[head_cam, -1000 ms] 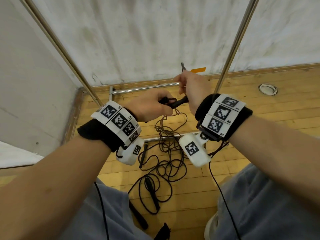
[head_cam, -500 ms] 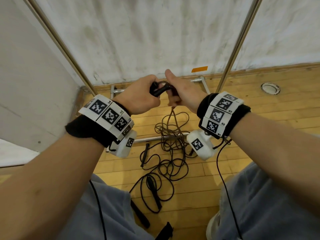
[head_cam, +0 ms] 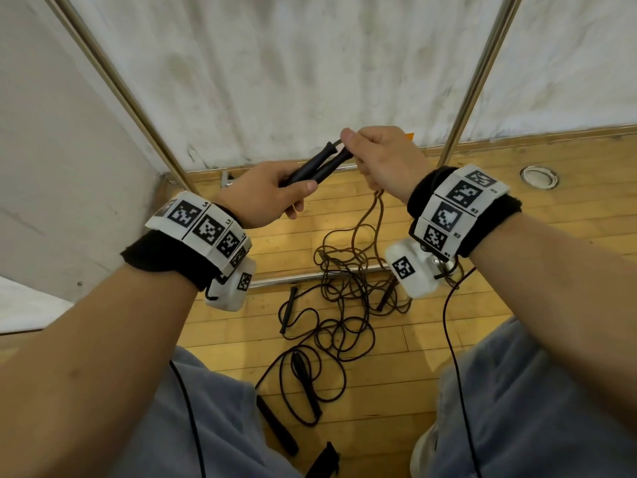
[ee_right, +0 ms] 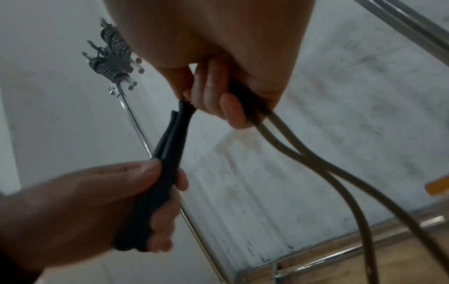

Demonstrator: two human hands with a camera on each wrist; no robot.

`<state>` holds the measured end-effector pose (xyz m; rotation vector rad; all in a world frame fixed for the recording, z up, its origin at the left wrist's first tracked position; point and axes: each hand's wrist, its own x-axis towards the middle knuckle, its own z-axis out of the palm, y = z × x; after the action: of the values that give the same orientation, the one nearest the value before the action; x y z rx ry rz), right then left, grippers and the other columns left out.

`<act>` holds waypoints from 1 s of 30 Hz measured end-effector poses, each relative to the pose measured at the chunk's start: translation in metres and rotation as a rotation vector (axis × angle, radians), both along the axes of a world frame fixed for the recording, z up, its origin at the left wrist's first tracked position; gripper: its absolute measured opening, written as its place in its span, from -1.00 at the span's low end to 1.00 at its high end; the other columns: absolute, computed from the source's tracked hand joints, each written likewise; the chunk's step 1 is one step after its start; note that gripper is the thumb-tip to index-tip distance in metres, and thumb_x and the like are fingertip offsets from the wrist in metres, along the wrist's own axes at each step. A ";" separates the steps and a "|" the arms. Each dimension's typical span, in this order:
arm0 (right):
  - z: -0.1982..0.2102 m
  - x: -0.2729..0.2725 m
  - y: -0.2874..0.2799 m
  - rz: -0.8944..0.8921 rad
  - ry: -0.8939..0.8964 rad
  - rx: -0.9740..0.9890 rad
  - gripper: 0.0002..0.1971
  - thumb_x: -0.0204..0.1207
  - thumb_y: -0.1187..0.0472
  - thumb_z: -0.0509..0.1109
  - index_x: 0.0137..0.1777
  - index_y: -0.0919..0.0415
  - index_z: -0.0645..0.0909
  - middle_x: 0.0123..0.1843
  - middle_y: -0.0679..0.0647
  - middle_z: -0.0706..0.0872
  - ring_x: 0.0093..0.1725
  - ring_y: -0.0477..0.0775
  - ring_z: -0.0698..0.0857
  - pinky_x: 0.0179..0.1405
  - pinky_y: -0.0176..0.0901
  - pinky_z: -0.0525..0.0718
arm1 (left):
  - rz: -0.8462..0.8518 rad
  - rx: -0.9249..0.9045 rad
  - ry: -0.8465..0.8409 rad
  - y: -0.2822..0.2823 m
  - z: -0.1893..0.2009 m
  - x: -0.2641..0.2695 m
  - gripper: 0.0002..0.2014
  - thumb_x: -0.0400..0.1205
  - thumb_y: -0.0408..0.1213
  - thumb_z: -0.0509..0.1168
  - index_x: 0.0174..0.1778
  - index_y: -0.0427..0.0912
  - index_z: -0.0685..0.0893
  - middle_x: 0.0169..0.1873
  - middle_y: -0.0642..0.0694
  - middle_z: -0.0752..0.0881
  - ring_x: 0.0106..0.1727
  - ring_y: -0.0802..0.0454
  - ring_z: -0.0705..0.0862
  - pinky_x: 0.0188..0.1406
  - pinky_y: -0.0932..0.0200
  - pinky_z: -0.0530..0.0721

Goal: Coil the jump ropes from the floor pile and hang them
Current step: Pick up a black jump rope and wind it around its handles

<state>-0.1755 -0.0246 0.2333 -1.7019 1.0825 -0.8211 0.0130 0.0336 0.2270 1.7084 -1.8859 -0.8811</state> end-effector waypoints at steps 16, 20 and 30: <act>0.006 -0.006 -0.003 -0.005 -0.115 0.038 -0.49 0.66 -0.20 0.02 -0.28 0.13 0.57 -0.33 0.07 0.68 -0.26 0.03 0.61 -0.02 -0.08 0.60 | 0.139 -0.244 0.315 0.009 0.016 -0.022 -0.82 0.72 -0.27 0.20 -0.13 -0.29 0.58 -0.52 -0.05 0.58 -0.57 0.06 0.55 -0.60 0.24 0.53; -0.003 0.005 0.002 0.053 0.050 -0.049 -0.51 0.73 -0.06 -0.11 -0.21 0.18 0.51 -0.28 0.06 0.64 -0.20 0.04 0.59 0.05 -0.06 0.55 | 0.181 -0.174 0.516 0.010 0.019 -0.028 -0.88 0.75 -0.29 0.14 -0.04 -0.19 0.55 -0.49 0.02 0.56 -0.49 0.08 0.58 -0.58 0.24 0.54; -0.019 0.010 0.006 0.134 -0.130 0.321 -0.54 0.73 -0.02 0.00 -0.13 0.22 0.63 -0.47 -0.03 0.52 -0.37 0.03 0.59 -0.03 -0.04 0.63 | 0.486 -0.250 0.739 -0.001 0.022 -0.019 -0.85 0.66 -0.24 0.31 -0.18 -0.17 0.51 -0.52 0.02 0.46 -0.57 0.11 0.42 -0.64 0.25 0.34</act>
<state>-0.1660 -0.0189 0.2144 -1.4143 0.9437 -0.6259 -0.0059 0.0328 0.2489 1.3343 -0.9908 -0.8654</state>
